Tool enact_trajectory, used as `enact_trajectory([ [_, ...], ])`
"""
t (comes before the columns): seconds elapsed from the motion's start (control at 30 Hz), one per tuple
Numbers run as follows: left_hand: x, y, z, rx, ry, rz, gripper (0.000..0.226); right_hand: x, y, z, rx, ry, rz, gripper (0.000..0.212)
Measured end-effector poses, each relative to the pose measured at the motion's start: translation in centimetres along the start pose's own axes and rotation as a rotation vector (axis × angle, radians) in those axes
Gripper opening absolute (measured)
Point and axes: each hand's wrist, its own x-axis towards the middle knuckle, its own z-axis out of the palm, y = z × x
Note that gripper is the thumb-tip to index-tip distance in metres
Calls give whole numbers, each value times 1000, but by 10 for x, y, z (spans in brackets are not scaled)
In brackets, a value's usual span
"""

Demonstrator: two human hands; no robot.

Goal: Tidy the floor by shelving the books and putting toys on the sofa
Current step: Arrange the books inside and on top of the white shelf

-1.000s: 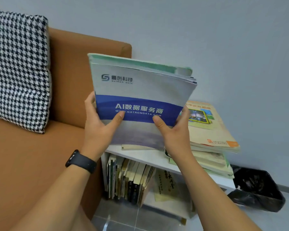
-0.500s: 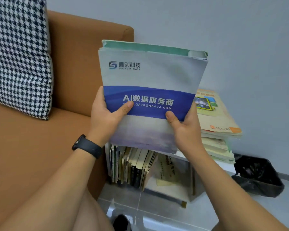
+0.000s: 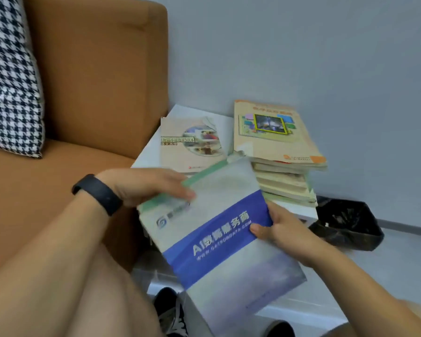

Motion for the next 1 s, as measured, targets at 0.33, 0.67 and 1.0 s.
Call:
enact_trajectory([
  [0.33,80,-80,111,557,19,-463,17,35,116,73,-339,-336,326,37],
  [0.67,106,-116,104,276,210,-767,34,111,181,109,-901,-164,228,57],
  [1.0,125,-122,95,260,208,-803,26,144,192,136,-1086,-18,366,69],
])
